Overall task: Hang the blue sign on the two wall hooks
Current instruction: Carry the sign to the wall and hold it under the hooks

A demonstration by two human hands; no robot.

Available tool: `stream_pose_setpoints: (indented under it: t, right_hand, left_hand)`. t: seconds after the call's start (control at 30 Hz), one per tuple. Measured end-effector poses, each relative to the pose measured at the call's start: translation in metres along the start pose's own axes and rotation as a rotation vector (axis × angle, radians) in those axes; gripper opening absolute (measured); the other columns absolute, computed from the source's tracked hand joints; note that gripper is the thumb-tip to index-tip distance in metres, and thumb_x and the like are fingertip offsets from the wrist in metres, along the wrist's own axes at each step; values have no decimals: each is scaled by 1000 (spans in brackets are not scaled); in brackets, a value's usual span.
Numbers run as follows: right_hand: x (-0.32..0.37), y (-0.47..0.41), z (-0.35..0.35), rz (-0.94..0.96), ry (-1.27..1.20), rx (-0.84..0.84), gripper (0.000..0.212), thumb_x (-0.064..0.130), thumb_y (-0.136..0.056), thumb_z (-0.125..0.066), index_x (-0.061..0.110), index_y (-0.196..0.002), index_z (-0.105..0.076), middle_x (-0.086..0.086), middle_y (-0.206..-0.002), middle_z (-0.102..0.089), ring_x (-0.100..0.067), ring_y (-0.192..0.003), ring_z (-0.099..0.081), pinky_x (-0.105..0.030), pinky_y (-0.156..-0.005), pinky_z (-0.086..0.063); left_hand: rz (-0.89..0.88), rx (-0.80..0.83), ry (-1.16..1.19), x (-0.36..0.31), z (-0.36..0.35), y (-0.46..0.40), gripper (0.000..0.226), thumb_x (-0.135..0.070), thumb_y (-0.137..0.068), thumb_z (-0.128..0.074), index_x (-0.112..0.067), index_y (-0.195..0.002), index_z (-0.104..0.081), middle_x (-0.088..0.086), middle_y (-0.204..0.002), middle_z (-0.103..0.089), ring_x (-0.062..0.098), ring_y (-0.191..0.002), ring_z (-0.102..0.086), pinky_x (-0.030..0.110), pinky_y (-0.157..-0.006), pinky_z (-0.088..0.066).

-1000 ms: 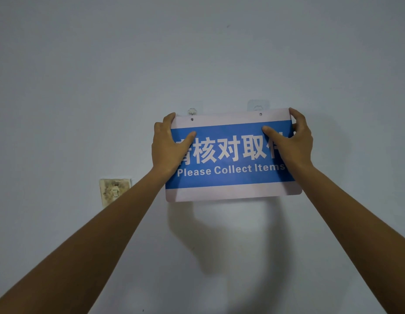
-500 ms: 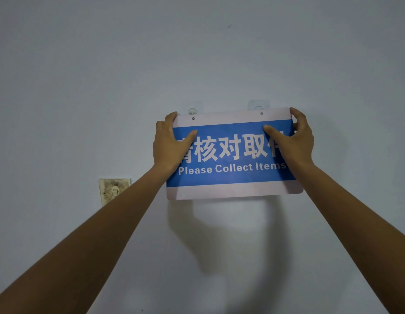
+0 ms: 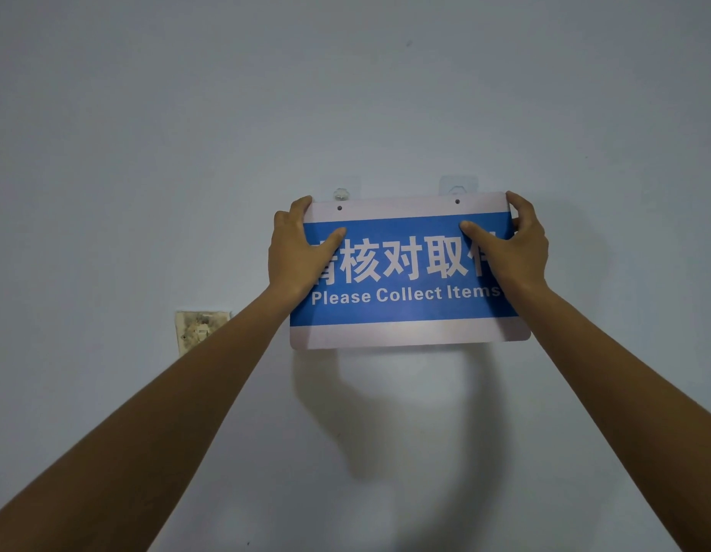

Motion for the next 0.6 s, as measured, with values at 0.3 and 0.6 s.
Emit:
stream_pose_setpoints:
  t: [0.3, 0.6]
  right_hand:
    - [-6, -2, -3, 17, 6, -1, 75, 52, -75, -74, 27, -137, -40, 1, -126, -61, -13, -100, -63, -31, -89, -54]
    - [-9, -3, -3, 61, 11, -29, 79, 54, -71, -75, 32, -137, -38, 3, -126, -60, -15, -106, -62, -38, -93, -54]
  left_hand:
    - [12, -7, -8, 0, -2, 7, 70, -49, -83, -64, -26, -142, -35, 8, -133, -40, 17, -115, -55, 23, -84, -46]
    - [17, -160, -90, -1, 0, 19, 70, -51, -78, -69, -18, -131, -37, 12, -132, -31, 18, -108, -57, 26, -78, -52]
Point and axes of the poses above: each hand's wrist, its own y-axis away from the middle knuckle, its own z-axis out of the back of the hand, x = y × z, the point moved 9 cm from there along -y, towards the middle knuckle
